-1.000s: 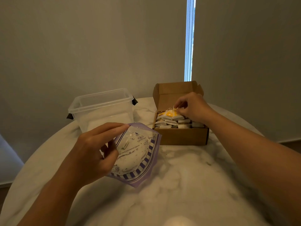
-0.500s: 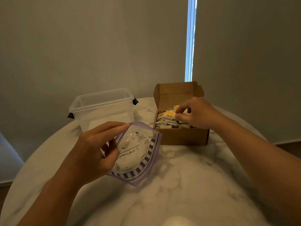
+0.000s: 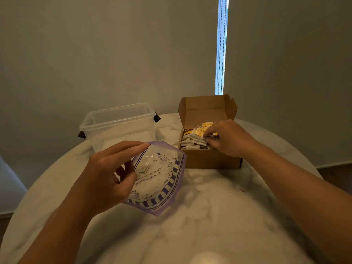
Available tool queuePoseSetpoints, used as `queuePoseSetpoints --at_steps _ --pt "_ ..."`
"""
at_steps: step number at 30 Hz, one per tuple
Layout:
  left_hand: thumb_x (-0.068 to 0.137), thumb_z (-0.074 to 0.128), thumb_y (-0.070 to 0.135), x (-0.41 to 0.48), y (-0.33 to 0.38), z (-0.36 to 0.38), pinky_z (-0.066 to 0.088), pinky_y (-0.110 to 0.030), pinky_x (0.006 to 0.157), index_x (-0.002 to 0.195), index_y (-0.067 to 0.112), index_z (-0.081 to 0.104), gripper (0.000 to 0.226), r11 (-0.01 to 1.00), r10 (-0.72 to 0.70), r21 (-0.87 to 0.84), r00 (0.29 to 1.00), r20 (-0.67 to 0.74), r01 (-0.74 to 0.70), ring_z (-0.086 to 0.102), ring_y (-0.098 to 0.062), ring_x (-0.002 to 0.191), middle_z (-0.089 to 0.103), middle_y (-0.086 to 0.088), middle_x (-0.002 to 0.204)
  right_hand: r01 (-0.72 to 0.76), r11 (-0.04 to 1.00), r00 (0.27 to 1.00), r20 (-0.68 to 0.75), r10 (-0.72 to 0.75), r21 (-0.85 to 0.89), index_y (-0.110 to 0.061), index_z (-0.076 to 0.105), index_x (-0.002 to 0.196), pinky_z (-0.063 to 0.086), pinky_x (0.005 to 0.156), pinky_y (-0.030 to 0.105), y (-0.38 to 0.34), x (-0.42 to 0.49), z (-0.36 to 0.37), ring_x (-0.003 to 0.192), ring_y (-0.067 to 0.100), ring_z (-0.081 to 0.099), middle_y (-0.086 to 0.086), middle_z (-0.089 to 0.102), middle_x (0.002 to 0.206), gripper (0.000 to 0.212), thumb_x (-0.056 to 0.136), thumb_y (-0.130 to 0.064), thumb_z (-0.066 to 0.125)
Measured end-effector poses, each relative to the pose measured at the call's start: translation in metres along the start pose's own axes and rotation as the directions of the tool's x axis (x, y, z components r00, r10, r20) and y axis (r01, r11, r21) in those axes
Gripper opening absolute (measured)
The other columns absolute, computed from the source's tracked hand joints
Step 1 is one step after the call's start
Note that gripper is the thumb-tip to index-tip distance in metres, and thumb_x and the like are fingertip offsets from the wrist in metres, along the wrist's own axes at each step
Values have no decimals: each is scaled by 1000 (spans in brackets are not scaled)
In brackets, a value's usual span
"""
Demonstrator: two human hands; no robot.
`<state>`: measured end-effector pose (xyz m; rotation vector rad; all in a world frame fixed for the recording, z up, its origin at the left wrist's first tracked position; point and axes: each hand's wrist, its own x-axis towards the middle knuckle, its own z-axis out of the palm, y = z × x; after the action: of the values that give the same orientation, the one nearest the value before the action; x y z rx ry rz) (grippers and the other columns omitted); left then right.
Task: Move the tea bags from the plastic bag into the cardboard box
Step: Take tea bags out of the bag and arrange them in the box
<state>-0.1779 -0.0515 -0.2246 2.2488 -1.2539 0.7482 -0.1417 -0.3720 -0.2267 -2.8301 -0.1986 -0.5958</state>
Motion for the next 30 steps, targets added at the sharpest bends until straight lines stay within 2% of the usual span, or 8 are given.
queuePoseSetpoints --at_steps 6,10,12,16,18,21,27,30 --pt "84 52 34 -1 1 -1 49 -5 56 125 7 62 50 1000 3 21 1000 -16 -3 59 -5 80 64 0 122 -13 996 981 -190 30 94 -24 70 112 51 80 32 -17 -18 -1 100 15 57 -4 65 114 23 90 -30 65" --pt "84 52 33 0 2 -2 47 -4 57 124 5 62 50 1000 7 10 999 -32 -7 58 -5 84 62 2 122 124 946 942 -336 -17 300 -19 74 95 39 64 9 -56 -46 -14 76 5 58 -6 70 92 10 87 -23 70" --pt "84 52 31 0 1 -2 47 -4 58 124 5 62 49 1000 12 13 999 -32 -11 57 -6 86 62 2 122 209 896 937 -342 -68 392 -15 75 91 40 61 5 -81 -63 -21 70 1 59 -7 70 83 6 87 -18 71" --pt "84 53 35 0 0 -1 49 -5 58 125 5 62 51 1000 15 16 1000 -26 -15 60 -8 85 64 -3 123 325 852 945 -131 -298 410 -17 74 100 48 68 9 -122 -83 -18 75 -1 59 -7 70 90 13 90 -22 67" --pt "84 55 35 0 1 -1 49 -4 60 125 4 62 52 1000 21 16 999 -25 -20 57 -6 92 63 -3 123 333 892 932 34 -360 307 -18 70 114 54 78 22 -137 -78 -2 92 9 63 0 70 107 22 93 -24 63" --pt "83 56 30 0 1 1 47 -2 65 126 5 61 50 1000 27 9 999 -32 -27 56 -3 97 62 0 123 308 933 919 196 -343 187 -17 58 129 55 86 36 -153 -58 19 108 25 61 8 62 123 37 92 -15 64" --pt "83 53 22 0 1 0 47 -4 65 127 9 60 46 999 43 2 997 -64 -43 56 -3 97 62 2 123 348 937 837 463 -292 -38 -5 55 126 43 82 29 -166 -11 38 91 21 50 11 59 119 31 95 -10 55" --pt "82 53 18 0 0 -1 48 -5 63 127 10 60 46 999 43 -4 997 -63 -43 57 2 96 62 3 123 344 937 822 501 -272 -54 -3 53 127 46 89 37 -165 1 53 102 28 54 16 57 120 31 96 -11 51"
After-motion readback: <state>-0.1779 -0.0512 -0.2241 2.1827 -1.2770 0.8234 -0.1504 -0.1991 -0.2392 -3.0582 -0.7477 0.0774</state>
